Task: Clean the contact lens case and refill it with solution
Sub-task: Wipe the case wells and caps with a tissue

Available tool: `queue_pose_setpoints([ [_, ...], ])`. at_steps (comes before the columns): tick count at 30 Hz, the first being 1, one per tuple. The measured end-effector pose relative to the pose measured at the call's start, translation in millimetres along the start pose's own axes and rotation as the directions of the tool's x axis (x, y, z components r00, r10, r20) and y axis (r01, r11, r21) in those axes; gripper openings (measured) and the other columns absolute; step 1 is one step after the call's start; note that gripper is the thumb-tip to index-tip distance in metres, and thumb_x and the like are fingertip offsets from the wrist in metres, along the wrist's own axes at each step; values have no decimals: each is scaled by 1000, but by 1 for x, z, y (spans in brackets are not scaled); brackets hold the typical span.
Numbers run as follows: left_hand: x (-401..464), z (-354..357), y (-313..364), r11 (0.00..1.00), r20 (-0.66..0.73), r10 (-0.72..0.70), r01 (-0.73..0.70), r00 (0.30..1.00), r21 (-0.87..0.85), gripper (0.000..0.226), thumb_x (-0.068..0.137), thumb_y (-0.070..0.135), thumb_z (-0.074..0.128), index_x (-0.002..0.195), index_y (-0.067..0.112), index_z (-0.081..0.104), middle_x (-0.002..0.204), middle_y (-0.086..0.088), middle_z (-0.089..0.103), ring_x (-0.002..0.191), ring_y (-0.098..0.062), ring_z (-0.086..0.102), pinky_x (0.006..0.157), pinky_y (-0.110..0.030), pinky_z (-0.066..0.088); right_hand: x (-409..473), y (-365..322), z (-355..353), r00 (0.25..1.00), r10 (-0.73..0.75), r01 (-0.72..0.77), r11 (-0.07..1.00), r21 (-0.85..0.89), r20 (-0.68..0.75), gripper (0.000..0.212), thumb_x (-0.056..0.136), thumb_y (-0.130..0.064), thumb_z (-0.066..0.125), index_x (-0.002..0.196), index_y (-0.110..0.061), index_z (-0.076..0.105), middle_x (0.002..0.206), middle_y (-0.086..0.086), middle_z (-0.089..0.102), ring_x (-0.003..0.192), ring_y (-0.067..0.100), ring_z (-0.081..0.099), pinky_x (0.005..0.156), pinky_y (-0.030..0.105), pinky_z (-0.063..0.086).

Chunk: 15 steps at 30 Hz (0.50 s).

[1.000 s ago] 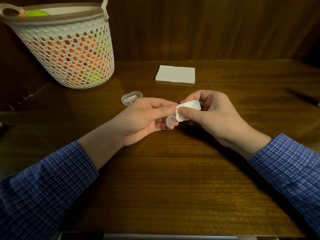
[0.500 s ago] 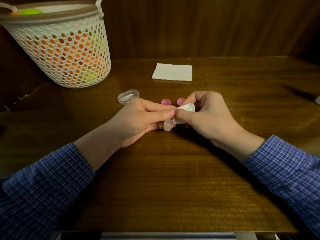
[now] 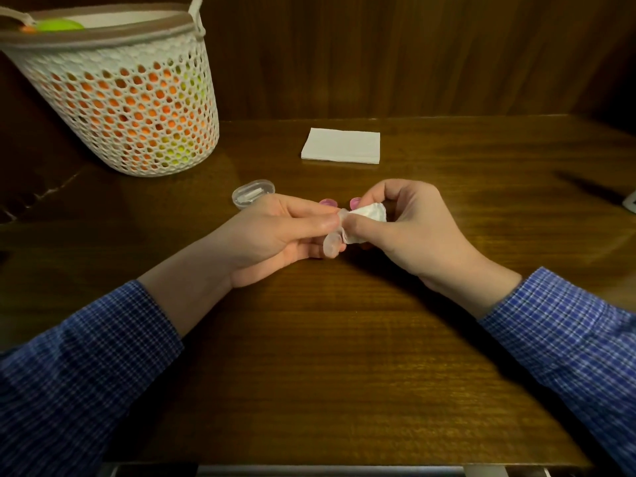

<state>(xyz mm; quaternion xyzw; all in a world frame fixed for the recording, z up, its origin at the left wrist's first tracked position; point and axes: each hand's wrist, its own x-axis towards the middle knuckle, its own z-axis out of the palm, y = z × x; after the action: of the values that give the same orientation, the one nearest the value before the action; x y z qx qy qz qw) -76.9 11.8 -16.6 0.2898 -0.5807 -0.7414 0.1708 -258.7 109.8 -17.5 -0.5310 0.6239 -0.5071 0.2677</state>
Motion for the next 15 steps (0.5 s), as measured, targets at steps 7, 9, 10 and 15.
queue_pose_setpoints([
  [7, -4, 3, -13, 937, -117, 255, -215, 960, 274, 26, 89, 4, 72, 114, 11, 77, 115, -7, 79, 119, -16, 70, 99, -34, 57, 1, -4, 10, 970, 240, -234, 961, 146, -27, 18, 73, -11, 88, 77, -8, 71, 85, 10, 74, 69, 13, 70, 51, 24, 54],
  [9, -4, 4, -15, 906, -131, 331, -276, 935, 320, 27, 91, 0, 72, 115, 12, 77, 113, -5, 80, 117, -13, 71, 100, -33, 57, 2, -7, 10, 941, 338, -332, 918, 217, 6, 19, 73, -9, 88, 80, -6, 70, 98, 12, 72, 66, 15, 67, 49, 22, 50],
  [10, -5, 5, -16, 895, -130, 361, -303, 924, 328, 28, 91, -1, 72, 114, 13, 77, 112, -4, 80, 115, -12, 72, 99, -30, 58, 3, -8, 10, 924, 382, -376, 893, 247, 24, 19, 73, -8, 88, 81, -5, 70, 104, 11, 71, 64, 15, 66, 48, 22, 49],
  [15, -6, 5, -19, 809, -95, 493, -416, 865, 415, 29, 89, 0, 76, 114, 15, 77, 112, 0, 80, 112, -15, 74, 97, -31, 59, 4, -14, 7, 826, 537, -556, 726, 405, 173, 28, 76, -4, 85, 100, 0, 73, 91, 8, 70, 46, 7, 58, 42, 22, 46],
])
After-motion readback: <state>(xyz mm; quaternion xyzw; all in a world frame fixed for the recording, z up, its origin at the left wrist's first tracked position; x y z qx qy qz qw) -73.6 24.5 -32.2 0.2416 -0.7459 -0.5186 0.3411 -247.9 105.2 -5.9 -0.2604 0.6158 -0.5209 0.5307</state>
